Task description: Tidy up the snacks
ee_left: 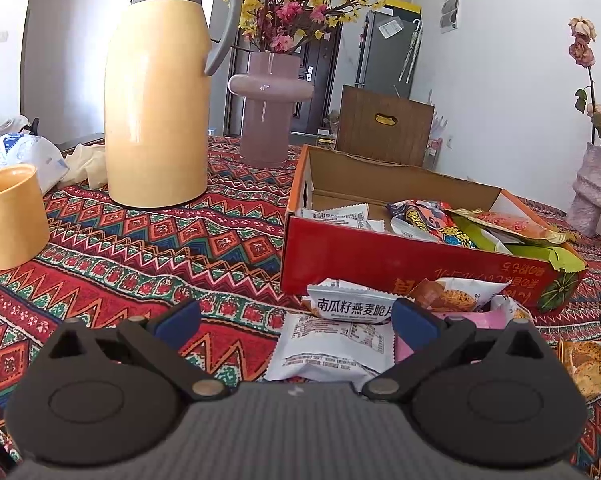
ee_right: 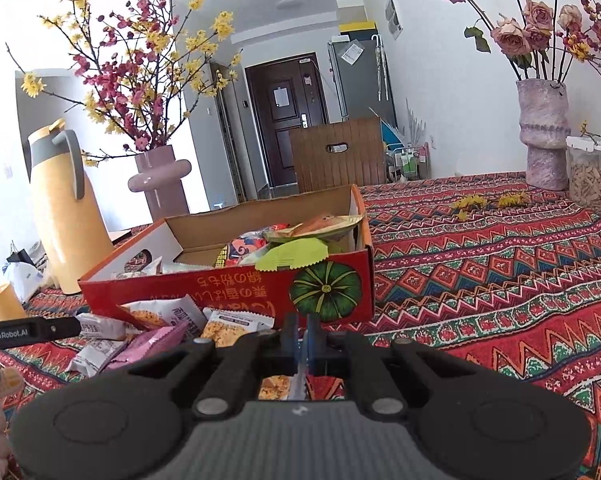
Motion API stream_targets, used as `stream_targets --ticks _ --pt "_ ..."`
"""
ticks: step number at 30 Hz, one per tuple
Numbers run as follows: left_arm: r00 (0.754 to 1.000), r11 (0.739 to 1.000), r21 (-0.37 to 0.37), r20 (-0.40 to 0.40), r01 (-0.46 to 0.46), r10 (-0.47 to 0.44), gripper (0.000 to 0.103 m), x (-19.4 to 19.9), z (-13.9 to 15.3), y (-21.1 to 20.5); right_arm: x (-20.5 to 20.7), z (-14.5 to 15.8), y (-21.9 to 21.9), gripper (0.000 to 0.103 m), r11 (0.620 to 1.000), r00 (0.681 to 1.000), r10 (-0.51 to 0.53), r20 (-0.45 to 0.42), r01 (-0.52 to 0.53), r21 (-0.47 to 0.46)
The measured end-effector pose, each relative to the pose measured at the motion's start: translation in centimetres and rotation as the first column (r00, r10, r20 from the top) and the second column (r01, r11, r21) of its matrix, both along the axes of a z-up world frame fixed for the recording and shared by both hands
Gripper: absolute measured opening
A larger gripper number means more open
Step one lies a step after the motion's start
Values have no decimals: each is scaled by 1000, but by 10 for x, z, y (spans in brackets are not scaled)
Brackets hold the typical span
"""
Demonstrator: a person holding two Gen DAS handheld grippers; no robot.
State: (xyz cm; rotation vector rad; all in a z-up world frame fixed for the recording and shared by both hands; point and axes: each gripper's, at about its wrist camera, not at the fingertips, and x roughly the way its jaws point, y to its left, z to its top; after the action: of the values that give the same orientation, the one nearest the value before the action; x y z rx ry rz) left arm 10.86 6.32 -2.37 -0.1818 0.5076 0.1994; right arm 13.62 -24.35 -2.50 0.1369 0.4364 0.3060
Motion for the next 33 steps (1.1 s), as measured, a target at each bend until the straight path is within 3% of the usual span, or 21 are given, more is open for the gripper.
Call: stream_targets --ticks 8,13,16,18,20,22,27,33 --pt "1000 1000 15 -10 -9 9 103 1 0 -2 3 14 -13 4 999 998 -35 44 34 16" --pt "999 1000 27 -46 1 0 103 4 2 -2 11 8 -19 4 999 1000 -27 14 27 33" --pt "998 999 37 -61 10 -8 103 2 3 -4 15 1 -16 17 1000 999 -5 -46 5 7" --pt "997 999 41 -72 12 -9 103 0 4 -3 15 -4 -11 47 999 996 28 -87 -31 -33" --pt "997 999 39 -81 14 -11 103 -2 4 -2 11 -10 -3 58 990 992 59 -113 -73 -121" --pt "996 999 38 -92 15 -11 103 -5 3 0 6 -15 2 60 972 983 107 -152 -135 -191" --pt "993 1000 14 -120 11 -9 103 -13 0 6 -5 -16 4 85 947 969 171 -178 -211 -241" --pt "993 1000 4 -121 11 -10 103 -21 2 9 -6 -12 9 87 934 959 210 -190 -254 -252"
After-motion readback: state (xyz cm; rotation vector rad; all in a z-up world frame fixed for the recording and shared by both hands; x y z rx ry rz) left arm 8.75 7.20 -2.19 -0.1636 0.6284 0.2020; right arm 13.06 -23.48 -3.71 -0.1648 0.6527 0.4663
